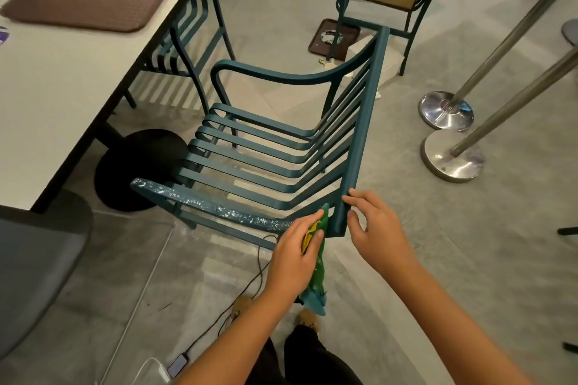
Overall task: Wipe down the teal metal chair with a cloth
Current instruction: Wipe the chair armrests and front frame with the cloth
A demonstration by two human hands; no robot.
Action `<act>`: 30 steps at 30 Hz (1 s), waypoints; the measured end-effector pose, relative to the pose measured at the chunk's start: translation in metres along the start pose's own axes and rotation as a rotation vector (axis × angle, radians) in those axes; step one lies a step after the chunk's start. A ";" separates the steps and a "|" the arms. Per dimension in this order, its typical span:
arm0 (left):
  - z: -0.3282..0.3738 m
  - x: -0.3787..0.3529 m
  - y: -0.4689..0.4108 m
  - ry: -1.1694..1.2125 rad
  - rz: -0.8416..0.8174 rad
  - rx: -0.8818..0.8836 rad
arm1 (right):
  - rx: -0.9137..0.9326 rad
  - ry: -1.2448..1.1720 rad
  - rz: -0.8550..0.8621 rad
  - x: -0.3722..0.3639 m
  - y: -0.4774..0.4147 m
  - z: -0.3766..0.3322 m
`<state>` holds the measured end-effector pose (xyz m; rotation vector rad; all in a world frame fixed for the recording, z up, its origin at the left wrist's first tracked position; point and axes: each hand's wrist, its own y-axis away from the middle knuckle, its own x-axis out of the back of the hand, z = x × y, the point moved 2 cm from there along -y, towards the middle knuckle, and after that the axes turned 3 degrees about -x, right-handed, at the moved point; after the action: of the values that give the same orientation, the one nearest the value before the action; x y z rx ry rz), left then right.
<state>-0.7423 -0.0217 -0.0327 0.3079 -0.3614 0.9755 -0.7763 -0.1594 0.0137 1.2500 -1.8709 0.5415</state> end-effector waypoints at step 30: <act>-0.042 0.014 -0.004 -0.081 -0.081 0.013 | 0.250 0.559 0.059 -0.044 -0.001 -0.030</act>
<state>-0.7252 0.0040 -0.0648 0.3724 -0.4134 0.8875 -0.7558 -0.1138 -0.0044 1.0560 -1.3981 1.0626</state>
